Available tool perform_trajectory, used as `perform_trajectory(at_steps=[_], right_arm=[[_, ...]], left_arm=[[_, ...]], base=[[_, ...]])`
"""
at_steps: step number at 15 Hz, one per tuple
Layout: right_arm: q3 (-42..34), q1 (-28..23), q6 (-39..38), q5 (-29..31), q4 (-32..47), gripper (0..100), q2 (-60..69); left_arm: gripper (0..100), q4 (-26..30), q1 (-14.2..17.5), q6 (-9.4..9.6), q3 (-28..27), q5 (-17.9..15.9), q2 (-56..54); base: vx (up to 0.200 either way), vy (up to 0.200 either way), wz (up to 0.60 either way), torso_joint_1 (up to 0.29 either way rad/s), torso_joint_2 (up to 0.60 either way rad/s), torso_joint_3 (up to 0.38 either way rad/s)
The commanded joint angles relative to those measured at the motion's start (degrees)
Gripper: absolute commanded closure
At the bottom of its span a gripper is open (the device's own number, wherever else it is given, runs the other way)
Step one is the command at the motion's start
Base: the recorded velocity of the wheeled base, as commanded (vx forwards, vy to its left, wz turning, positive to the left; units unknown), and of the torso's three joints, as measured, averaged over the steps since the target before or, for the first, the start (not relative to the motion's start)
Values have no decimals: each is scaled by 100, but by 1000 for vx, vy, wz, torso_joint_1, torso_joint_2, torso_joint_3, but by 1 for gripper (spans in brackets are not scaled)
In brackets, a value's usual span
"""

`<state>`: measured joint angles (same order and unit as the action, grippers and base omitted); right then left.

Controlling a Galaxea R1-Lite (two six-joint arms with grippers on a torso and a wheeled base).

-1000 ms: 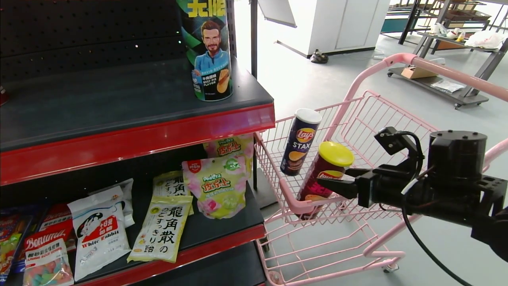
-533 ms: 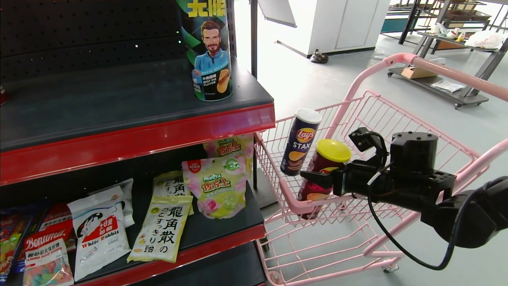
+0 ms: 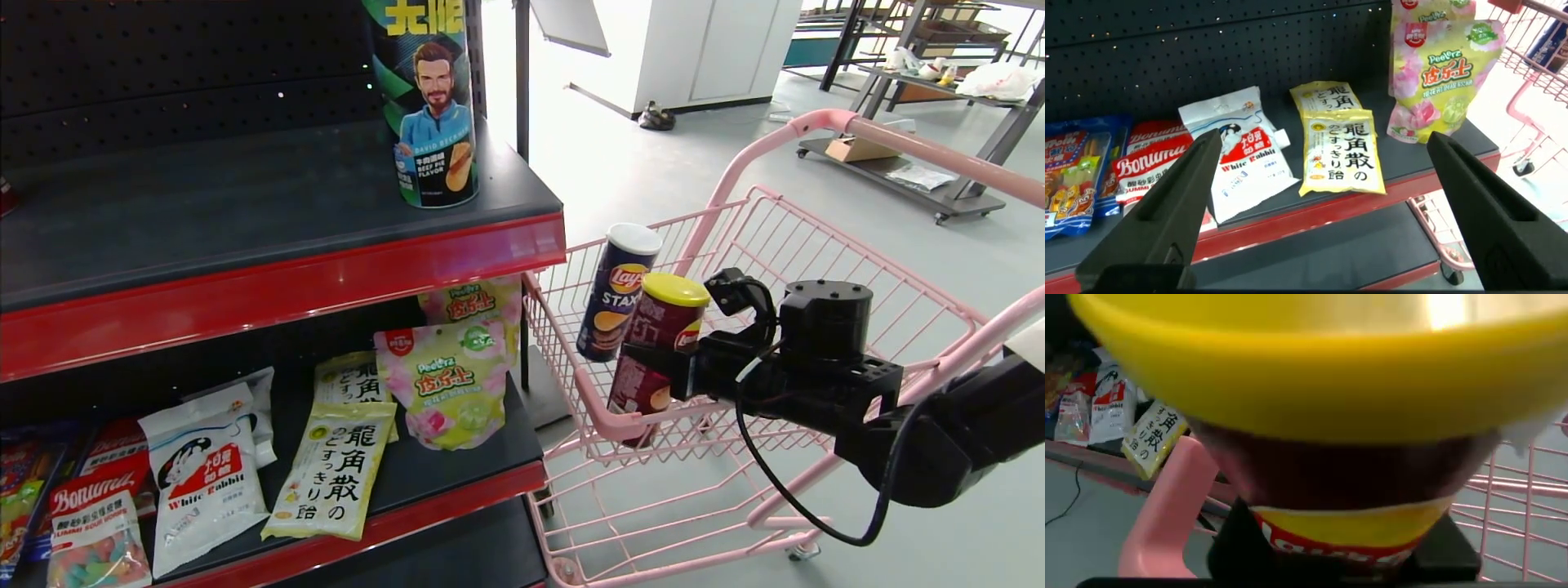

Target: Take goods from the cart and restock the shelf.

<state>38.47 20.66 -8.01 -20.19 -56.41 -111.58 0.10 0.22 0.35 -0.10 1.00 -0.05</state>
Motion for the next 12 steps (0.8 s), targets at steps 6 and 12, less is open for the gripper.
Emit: perform_trajectory(at_steps=[6,12], right_arm=[[1004,-115,45,-3,1404,100,1877],[1312,184,555,613,4542,100,4153]], left_arm=[[0,-1,4,-9,1,6,5],[0,-1,4,-9,1,-3,5]], base=[[0,0,0,0,0,0],[0,0,0,0,0,0]])
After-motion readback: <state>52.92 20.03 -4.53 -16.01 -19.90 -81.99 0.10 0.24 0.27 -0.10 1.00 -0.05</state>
